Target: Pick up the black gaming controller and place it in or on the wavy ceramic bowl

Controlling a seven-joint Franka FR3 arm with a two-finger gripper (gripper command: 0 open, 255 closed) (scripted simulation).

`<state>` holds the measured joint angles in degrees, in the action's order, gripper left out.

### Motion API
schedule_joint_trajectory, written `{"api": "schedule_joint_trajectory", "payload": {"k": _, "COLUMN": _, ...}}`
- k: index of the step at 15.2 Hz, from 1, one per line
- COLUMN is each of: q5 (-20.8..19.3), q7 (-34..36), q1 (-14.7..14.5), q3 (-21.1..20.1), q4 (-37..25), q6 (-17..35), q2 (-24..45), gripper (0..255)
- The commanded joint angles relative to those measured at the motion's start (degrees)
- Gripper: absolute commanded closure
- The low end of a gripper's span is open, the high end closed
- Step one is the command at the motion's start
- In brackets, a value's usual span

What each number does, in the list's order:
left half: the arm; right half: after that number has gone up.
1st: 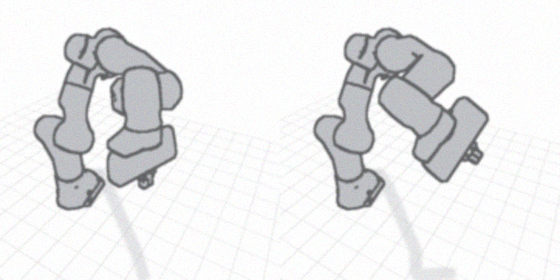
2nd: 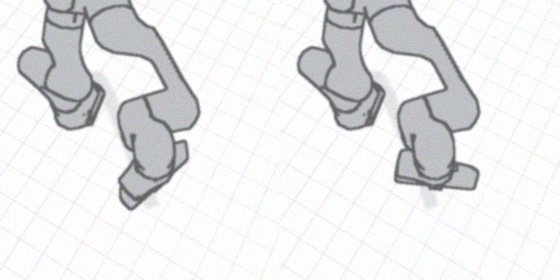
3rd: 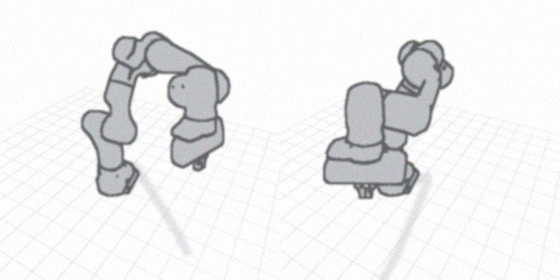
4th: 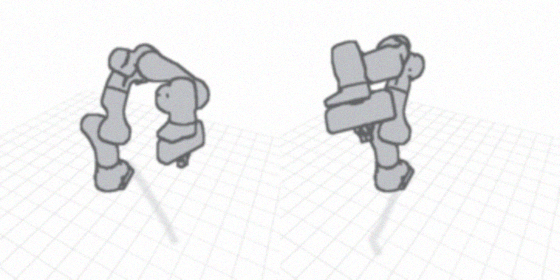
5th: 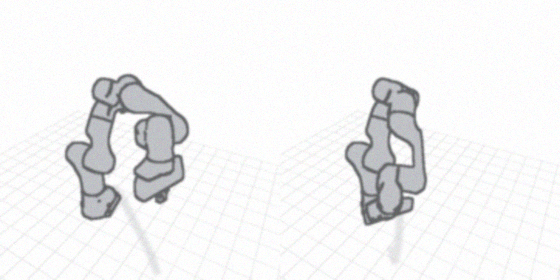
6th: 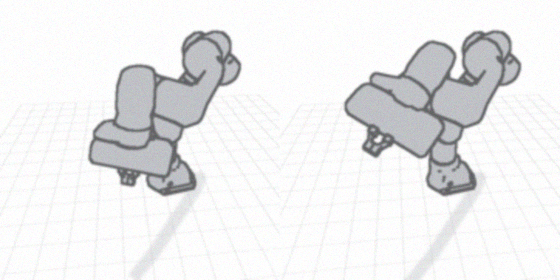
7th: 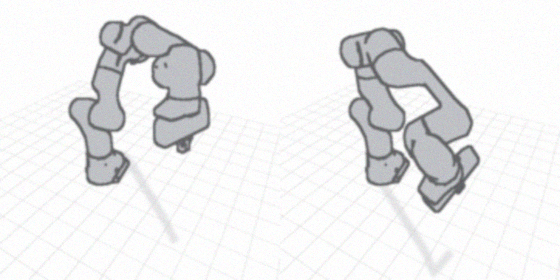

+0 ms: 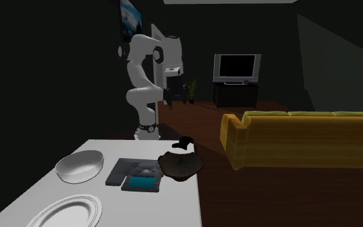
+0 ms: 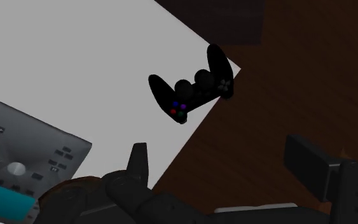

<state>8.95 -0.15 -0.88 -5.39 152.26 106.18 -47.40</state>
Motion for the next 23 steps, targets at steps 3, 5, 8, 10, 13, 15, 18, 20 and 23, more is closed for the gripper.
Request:
{"api": "schedule_joint_trajectory", "payload": {"k": 3, "q5": 1.91, "q7": 4.51, "q1": -1.22, "q3": -4.74, "q4": 6.06, "q6": 7.38, "q2": 1.19, "gripper": 0}}
{"api": "schedule_joint_trajectory", "payload": {"k": 5, "q5": 2.92, "q7": 6.72, "q1": -1.88, "q3": -7.13, "q4": 8.74, "q6": 11.28, "q2": 2.47, "gripper": 0}}
{"api": "schedule_joint_trajectory", "payload": {"k": 8, "q5": 4.44, "q7": 10.23, "q1": -2.89, "q3": -10.90, "q4": 12.12, "q6": 17.66, "q2": 5.63, "gripper": 0}}
{"api": "schedule_joint_trajectory", "payload": {"k": 10, "q5": 5.39, "q7": 12.71, "q1": -3.42, "q3": -13.56, "q4": 13.91, "q6": 22.29, "q2": 8.66, "gripper": 0}}
{"api": "schedule_joint_trajectory", "payload": {"k": 13, "q5": 6.36, "q7": 16.78, "q1": -3.71, "q3": -17.81, "q4": 15.80, "q6": 29.81, "q2": 14.66, "gripper": 0}}
{"api": "schedule_joint_trajectory", "payload": {"k": 15, "q5": 6.44, "q7": 18.41, "q1": -3.55, "q3": -19.45, "q4": 16.24, "q6": 32.68, "q2": 17.25, "gripper": 0}}
{"api": "schedule_joint_trajectory", "payload": {"k": 18, "q5": 6.42, "q7": 18.63, "q1": -3.08, "q3": -20.23, "q4": 17.03, "q6": 36.49, "q2": 20.28, "gripper": 0}}
{"api": "schedule_joint_trajectory", "payload": {"k": 20, "q5": 6.27, "q7": 18.83, "q1": -2.66, "q3": -20.77, "q4": 17.46, "q6": 39.10, "q2": 22.47, "gripper": 0}}
{"api": "schedule_joint_trajectory", "payload": {"k": 23, "q5": 5.86, "q7": 19.22, "q1": -1.95, "q3": -21.53, "q4": 17.92, "q6": 42.54, "q2": 25.48, "gripper": 0}}
